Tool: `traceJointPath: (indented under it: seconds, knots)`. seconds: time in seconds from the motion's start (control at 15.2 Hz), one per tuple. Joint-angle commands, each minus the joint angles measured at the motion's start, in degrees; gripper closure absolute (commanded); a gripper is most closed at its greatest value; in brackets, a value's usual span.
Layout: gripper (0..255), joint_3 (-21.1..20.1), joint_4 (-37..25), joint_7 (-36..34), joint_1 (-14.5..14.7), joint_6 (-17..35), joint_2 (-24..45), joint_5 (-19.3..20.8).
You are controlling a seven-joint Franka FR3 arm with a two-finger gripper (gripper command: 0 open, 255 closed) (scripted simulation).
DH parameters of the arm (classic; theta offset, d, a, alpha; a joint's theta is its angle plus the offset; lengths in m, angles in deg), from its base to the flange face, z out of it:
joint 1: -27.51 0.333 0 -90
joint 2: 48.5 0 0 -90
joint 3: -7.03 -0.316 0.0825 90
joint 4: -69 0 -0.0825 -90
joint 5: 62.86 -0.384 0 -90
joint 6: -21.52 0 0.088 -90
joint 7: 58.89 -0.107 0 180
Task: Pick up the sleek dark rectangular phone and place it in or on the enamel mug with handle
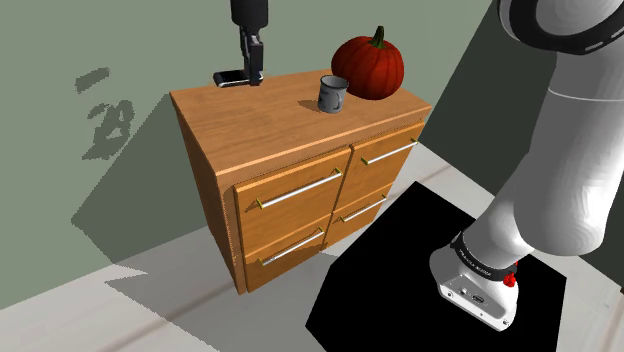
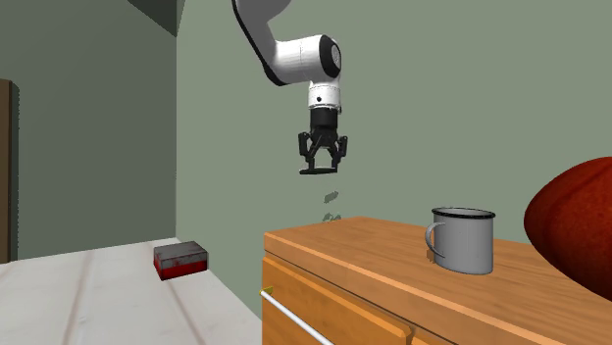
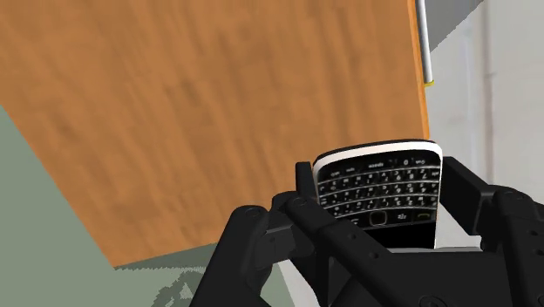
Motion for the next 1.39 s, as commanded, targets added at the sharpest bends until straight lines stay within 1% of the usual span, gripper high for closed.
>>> traceJointPath:
  seconds: [0.0,0.33,0.66,0.99,1.32]
  knots:
    - [255,0.5,2.3,1.8,-1.4,0.5,-1.8,-0.4]
    - [255,2.3,8.5,7.8,-5.6,2.1,-6.3,-1.5]
    - [255,4.6,12.4,14.1,-9.6,3.0,-9.3,-2.2]
    - [255,7.0,14.4,20.5,-13.5,3.3,-11.0,-2.8]
    - [255,9.6,14.6,26.9,-17.2,3.1,-11.2,-3.2]
